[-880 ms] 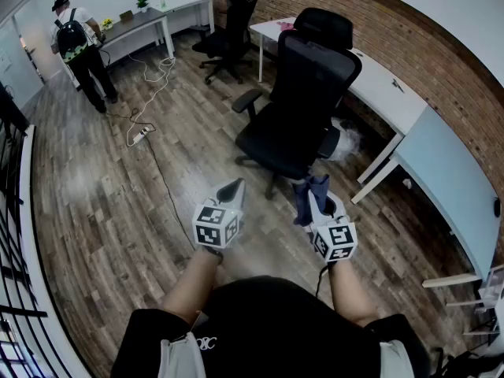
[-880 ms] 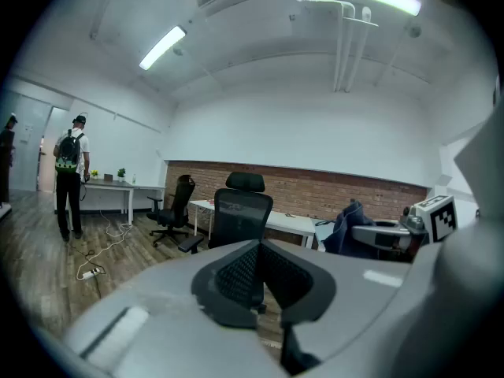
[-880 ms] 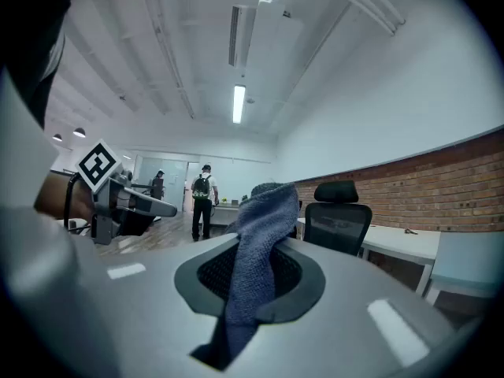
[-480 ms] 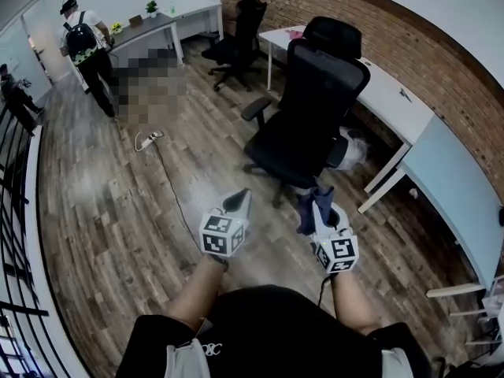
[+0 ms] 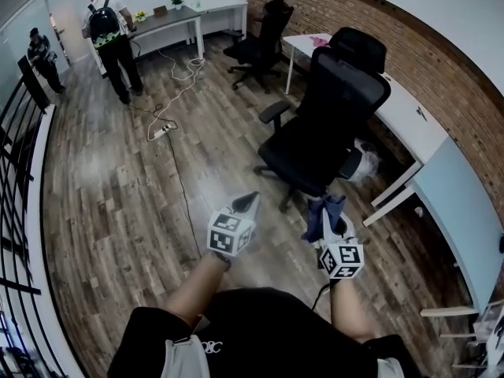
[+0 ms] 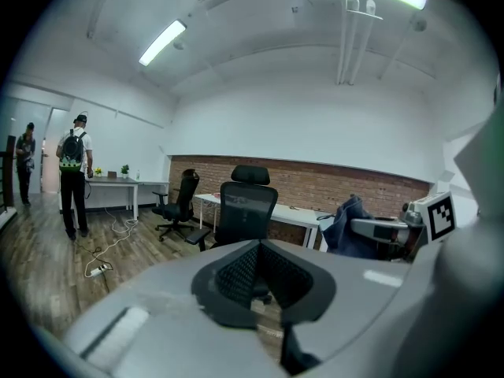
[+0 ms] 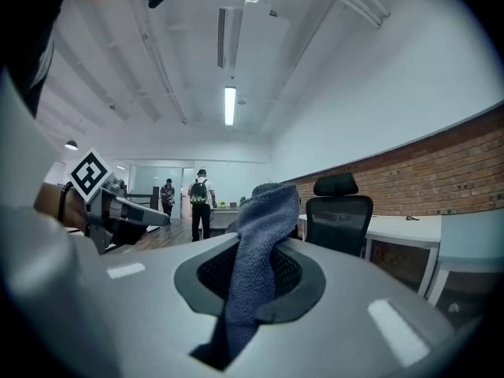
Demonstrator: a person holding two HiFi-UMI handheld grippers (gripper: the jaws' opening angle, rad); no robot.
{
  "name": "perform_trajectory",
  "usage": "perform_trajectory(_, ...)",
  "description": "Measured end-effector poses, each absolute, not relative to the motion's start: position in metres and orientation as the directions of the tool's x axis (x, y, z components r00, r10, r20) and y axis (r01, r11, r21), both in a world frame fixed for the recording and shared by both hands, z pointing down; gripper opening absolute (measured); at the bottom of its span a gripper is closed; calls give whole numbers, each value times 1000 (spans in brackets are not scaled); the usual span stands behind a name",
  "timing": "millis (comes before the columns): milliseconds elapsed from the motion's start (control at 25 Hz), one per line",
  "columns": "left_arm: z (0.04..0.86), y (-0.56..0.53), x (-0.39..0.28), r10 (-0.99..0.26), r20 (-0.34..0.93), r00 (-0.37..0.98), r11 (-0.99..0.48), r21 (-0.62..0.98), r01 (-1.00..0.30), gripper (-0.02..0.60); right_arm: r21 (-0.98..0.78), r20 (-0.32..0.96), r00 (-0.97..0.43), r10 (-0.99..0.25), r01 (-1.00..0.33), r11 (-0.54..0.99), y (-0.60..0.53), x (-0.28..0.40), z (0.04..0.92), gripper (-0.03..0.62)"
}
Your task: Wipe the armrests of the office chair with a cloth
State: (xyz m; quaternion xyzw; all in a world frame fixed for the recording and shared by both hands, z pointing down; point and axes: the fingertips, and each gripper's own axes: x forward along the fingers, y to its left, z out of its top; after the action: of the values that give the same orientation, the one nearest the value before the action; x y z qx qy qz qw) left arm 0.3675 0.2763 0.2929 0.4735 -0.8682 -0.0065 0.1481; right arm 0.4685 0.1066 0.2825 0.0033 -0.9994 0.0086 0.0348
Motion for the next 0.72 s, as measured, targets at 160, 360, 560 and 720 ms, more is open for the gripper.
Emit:
perform_trajectory(160,293,282,361,-822,248,-513,556,154,-817,6,1,77,-997,7,7,1000,116,461,285,38)
perform_trajectory(360,297,280,356,-828,253,-500,546,165,-821,6,12,94,-996,1,2,1000,116,457,285,38)
perform_trajectory(560,298,279,347,-840,247,-482,528,172,-832,6,26,109,-994,-9,-6,1000,121,451,286,38)
perform_trajectory(720,300,284,338,-852,237,-467,511,186,-839,6,43,120,-993,-22,-17,999,129,445,286,38)
